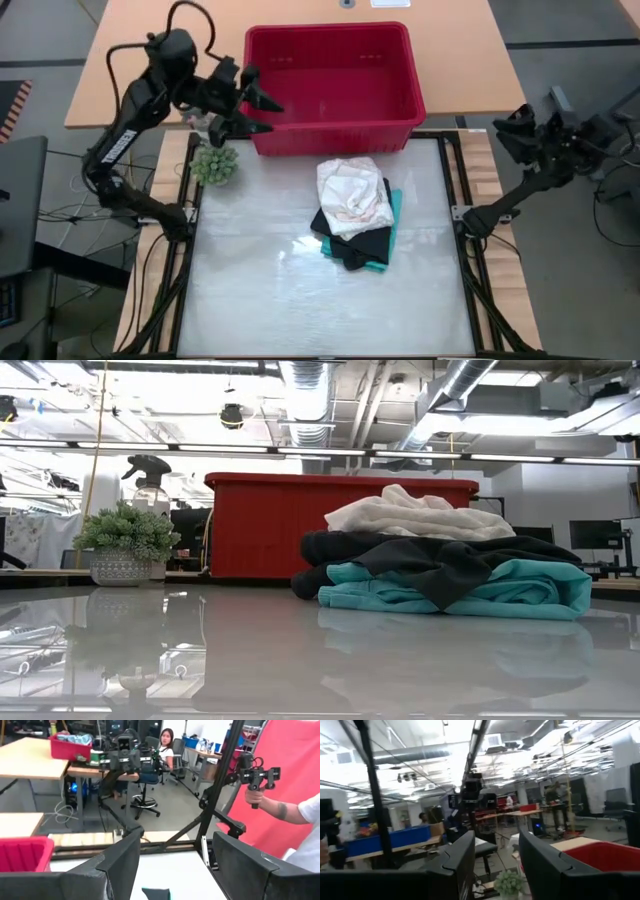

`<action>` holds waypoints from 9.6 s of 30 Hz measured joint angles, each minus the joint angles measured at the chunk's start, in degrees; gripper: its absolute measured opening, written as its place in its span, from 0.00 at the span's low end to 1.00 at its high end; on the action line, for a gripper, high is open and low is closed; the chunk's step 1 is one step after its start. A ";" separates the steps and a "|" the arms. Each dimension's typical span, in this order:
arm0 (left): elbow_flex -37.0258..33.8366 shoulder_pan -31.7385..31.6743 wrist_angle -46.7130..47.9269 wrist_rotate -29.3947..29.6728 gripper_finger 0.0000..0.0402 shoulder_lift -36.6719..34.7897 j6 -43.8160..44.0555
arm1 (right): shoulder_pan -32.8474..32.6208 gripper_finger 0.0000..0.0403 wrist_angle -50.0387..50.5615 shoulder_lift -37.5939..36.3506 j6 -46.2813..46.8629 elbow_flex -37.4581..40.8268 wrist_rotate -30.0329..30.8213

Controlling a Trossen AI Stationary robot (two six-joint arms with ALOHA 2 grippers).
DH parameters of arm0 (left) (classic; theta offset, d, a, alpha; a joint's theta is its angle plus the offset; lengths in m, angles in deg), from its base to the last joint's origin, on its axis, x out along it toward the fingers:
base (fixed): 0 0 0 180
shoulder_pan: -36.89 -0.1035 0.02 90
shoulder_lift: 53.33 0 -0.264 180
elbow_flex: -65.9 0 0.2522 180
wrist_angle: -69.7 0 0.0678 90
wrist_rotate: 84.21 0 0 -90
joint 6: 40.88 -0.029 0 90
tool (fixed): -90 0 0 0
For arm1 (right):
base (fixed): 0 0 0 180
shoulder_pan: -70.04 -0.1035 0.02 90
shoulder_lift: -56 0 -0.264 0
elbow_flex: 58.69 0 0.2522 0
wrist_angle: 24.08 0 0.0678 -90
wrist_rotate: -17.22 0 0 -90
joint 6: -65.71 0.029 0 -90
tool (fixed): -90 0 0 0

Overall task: Fold Laundry from Bin
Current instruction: Put the clothes into the red organizer bin

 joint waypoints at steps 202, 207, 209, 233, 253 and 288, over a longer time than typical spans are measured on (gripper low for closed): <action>-69.51 15.58 -88.19 37.61 0.65 23.37 65.39 | 16.33 0.63 15.19 53.14 77.00 13.88 -50.76; -69.51 15.58 -87.56 36.32 0.65 23.37 65.14 | 7.04 0.62 23.27 50.08 93.39 13.88 -37.22; -69.51 15.58 -86.58 36.28 0.65 23.37 65.00 | 4.51 0.59 26.83 50.94 98.63 13.88 -36.05; -69.51 15.61 -78.90 33.00 0.65 23.37 65.03 | 11.90 0.30 27.86 78.74 88.69 13.69 -36.33; -69.51 14.62 -77.33 32.72 0.65 23.37 62.80 | 41.43 0.37 30.32 68.63 41.77 14.01 -30.10; -69.16 8.14 -81.85 13.65 0.65 23.37 65.36 | 34.31 0.56 34.68 31.47 59.72 16.85 -27.85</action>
